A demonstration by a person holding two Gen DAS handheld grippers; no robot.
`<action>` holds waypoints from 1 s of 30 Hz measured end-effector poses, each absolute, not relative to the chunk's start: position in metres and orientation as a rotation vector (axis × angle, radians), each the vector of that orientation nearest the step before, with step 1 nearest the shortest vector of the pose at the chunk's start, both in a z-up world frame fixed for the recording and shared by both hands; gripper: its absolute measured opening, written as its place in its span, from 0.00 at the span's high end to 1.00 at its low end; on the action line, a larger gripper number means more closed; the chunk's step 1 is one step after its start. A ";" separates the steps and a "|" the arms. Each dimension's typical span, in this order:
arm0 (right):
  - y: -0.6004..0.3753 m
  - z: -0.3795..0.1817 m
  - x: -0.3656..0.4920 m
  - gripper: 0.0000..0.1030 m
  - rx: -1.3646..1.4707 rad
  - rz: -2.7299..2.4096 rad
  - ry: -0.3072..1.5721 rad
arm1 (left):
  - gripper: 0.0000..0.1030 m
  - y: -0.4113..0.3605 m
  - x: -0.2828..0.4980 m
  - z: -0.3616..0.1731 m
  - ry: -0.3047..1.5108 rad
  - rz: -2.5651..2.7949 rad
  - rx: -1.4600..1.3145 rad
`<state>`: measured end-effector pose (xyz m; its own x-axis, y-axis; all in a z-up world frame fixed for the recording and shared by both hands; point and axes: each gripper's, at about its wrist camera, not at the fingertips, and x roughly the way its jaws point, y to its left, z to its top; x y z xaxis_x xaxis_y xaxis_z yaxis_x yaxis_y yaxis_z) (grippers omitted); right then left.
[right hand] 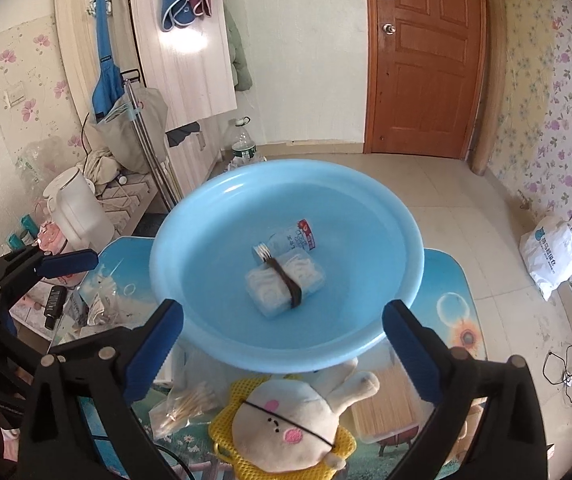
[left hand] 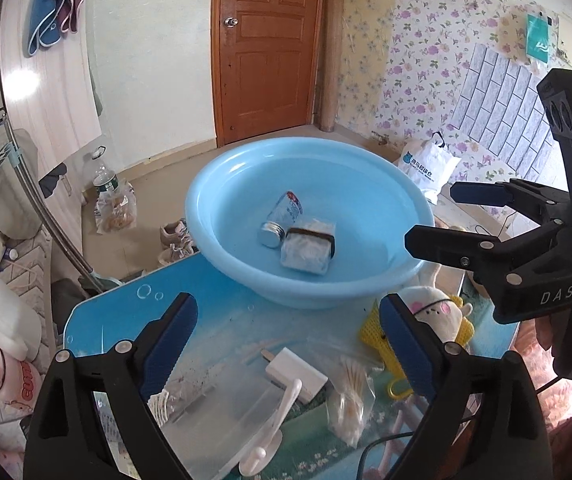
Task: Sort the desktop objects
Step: 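Withdraw both open tools from the basin back over the table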
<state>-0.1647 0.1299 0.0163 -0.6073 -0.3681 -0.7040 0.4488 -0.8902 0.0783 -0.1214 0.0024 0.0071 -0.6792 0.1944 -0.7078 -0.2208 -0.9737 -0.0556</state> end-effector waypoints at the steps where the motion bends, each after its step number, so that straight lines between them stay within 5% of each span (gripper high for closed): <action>1: 0.130 0.015 -0.161 0.01 1.045 -2.464 0.150 | 0.10 0.003 -0.118 0.006 0.049 2.689 -1.130; 30: 0.142 -0.011 -0.098 0.00 1.055 -2.474 0.155 | 0.10 0.006 -0.053 -0.016 0.061 2.691 -1.149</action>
<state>-0.0977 0.1423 -0.0107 -0.6098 -0.3549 -0.7086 0.4404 -0.8951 0.0693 -0.0526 0.0062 -0.0161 -0.6722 0.1798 -0.7182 -0.2120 -0.9762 -0.0460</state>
